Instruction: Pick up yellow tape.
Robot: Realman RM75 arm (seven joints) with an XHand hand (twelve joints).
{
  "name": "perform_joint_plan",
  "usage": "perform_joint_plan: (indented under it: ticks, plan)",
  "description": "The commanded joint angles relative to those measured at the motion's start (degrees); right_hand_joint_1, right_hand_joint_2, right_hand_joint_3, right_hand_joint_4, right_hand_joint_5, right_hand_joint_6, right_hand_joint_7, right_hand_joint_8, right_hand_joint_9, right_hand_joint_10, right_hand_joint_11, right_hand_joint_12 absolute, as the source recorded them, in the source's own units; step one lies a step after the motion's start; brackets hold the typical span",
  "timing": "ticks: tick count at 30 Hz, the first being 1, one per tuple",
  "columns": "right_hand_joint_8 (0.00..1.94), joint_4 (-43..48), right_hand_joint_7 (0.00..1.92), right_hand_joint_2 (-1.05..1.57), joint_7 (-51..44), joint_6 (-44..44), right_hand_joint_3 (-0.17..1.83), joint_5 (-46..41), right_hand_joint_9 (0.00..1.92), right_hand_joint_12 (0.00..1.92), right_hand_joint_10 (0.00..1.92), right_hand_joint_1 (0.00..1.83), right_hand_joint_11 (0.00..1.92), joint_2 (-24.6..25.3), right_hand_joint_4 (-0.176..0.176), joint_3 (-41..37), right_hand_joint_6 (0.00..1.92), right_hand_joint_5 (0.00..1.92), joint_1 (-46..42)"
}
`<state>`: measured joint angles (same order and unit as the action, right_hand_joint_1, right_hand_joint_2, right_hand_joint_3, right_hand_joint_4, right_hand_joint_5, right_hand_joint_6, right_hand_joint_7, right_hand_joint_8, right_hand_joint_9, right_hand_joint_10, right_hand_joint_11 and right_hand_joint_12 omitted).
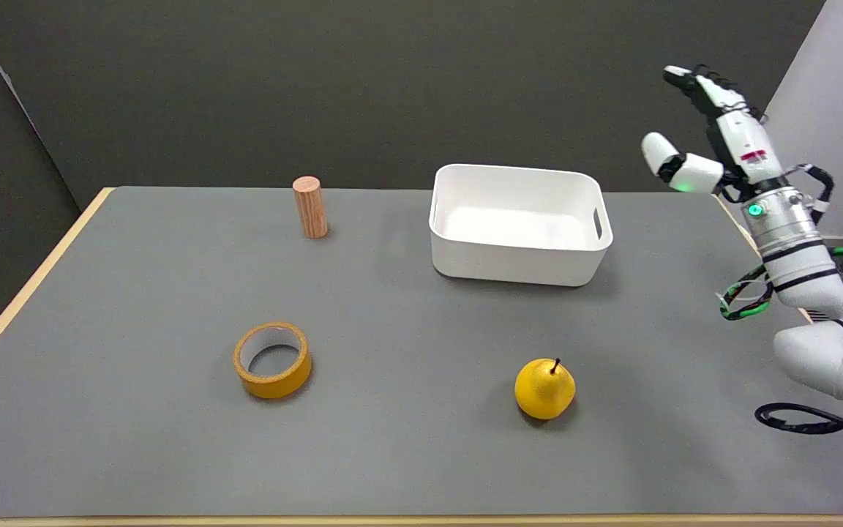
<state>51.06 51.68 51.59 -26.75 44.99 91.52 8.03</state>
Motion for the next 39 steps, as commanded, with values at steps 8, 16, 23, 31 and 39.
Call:
perform_joint_plan:
  ticks: [8,16,23,31,39]
  plan:
    - [0.3,31.34,0.13,0.59,3.93,-8.7,1.0,27.31,0.09,0.95,0.55,0.49,0.0,-0.47,0.1,13.07,0.34,0.07,2.78]
    - [0.23,38.13,0.05,0.55,-2.37,-23.59,0.98,34.0,0.07,0.96,0.51,0.53,0.01,2.75,0.088,29.18,0.04,0.0,9.69]
    - [0.21,36.98,0.01,0.53,-5.64,-30.16,0.95,36.28,0.06,1.01,0.46,0.53,0.0,11.81,0.085,39.52,0.0,0.0,15.19]
    - [0.22,27.78,0.05,0.53,-5.69,-35.0,0.95,36.51,0.08,1.04,0.47,0.51,0.0,24.45,0.084,47.48,0.01,0.0,19.94]
    - [0.27,16.79,0.07,0.53,-5.61,-36.16,0.98,33.83,0.07,0.95,0.54,0.45,0.05,32.96,0.083,49.75,0.09,0.0,20.06]
